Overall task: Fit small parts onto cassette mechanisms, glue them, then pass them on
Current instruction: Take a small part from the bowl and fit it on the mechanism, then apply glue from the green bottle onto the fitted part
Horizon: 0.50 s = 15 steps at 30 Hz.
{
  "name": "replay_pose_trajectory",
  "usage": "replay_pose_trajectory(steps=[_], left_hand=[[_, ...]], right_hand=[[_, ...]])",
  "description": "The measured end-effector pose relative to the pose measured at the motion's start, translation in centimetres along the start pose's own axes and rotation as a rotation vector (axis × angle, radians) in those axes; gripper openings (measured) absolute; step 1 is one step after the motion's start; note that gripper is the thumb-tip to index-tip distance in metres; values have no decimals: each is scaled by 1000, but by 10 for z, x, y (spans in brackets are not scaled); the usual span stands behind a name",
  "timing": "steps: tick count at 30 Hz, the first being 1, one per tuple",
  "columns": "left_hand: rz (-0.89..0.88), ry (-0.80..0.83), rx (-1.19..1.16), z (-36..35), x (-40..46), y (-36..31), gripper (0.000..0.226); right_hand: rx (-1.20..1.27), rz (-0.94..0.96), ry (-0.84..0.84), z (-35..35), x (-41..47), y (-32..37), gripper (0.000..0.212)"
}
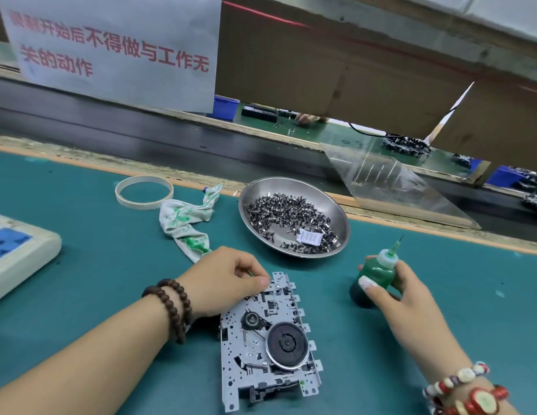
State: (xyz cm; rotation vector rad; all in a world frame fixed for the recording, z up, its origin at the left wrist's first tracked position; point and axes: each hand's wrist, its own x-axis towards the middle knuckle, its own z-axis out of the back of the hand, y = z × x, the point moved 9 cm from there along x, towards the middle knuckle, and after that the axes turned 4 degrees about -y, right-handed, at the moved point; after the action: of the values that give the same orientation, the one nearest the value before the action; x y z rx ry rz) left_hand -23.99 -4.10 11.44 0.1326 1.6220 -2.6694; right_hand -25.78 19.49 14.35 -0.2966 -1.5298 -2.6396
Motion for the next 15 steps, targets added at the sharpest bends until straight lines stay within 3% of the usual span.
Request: replay_pose_trajectory(steps=[2,4,9,12,15], left_hand=[[34,-4,-37,2,2,2,10],[79,3,-71,2,4,5,10],[139,28,-152,1,6,10,10],[164,42,-181,1,6,13,10],[178,38,-188,1,6,15,10]], right_hand=[[39,49,-69,3,-2,10,9],[175,51,-71,1,-4,22,24],[264,45,129,-21,-3,42,33],[544,-73,127,-28,-1,30,36],[875,-223,65,-27,0,17,16]])
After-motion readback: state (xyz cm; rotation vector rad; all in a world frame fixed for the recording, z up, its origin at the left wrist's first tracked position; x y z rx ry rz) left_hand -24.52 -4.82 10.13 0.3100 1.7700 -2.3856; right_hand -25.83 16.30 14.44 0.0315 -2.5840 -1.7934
